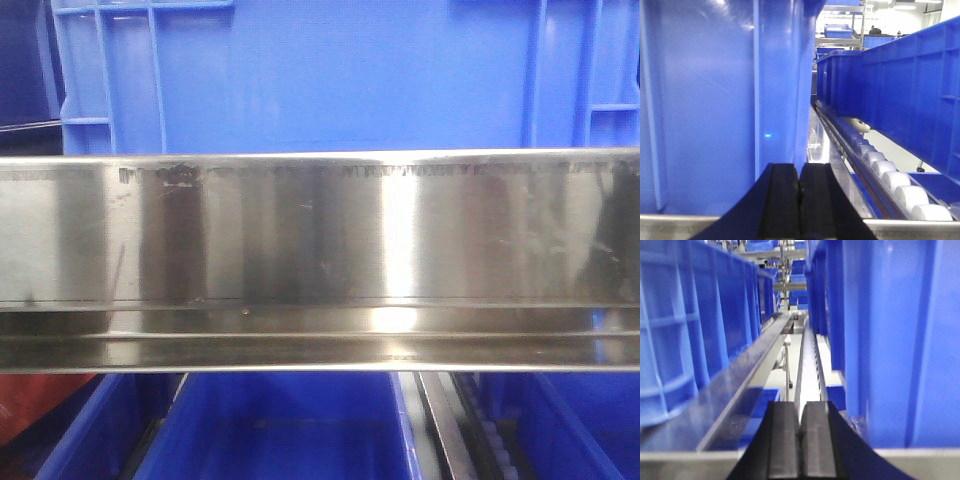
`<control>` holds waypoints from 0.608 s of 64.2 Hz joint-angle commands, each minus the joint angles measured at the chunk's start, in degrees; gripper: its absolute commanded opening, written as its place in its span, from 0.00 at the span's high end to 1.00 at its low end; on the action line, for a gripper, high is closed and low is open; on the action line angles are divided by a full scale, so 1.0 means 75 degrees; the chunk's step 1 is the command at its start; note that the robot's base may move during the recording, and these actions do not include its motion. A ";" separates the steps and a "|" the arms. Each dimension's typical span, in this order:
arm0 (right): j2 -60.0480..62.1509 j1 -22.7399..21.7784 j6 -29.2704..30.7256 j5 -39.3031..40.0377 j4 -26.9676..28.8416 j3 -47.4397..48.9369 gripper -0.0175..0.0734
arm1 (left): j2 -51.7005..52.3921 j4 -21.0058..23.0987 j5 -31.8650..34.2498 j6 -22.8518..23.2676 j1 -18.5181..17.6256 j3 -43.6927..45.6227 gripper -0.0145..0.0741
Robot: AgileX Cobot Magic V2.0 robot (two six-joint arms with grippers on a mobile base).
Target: Place valve from conveyor to right shelf box
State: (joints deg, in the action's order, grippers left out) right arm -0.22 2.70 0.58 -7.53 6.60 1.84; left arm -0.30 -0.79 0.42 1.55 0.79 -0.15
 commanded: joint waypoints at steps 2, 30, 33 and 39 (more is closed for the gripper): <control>0.0030 -0.0043 -0.0016 0.1195 -0.0068 -0.0245 0.99 | 0.0040 0.0048 0.0152 -0.0035 0.0019 0.0020 0.96; 0.0030 -0.0029 0.0454 0.0644 -0.0068 -0.0245 0.99 | 0.0040 0.0048 0.0152 -0.0035 0.0019 0.0020 0.96; 0.0030 -0.0029 0.0454 0.0613 -0.0068 -0.0245 0.99 | 0.0040 0.0048 0.0152 -0.0035 0.0019 0.0020 0.96; 0.0030 -0.0029 0.0454 0.0613 -0.0068 -0.0245 0.99 | 0.0040 0.0048 0.0152 -0.0035 0.0019 0.0020 0.96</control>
State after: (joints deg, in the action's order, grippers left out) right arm -0.13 2.58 3.53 -3.36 6.60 0.14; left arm -0.30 -0.79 0.53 1.55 0.79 -0.15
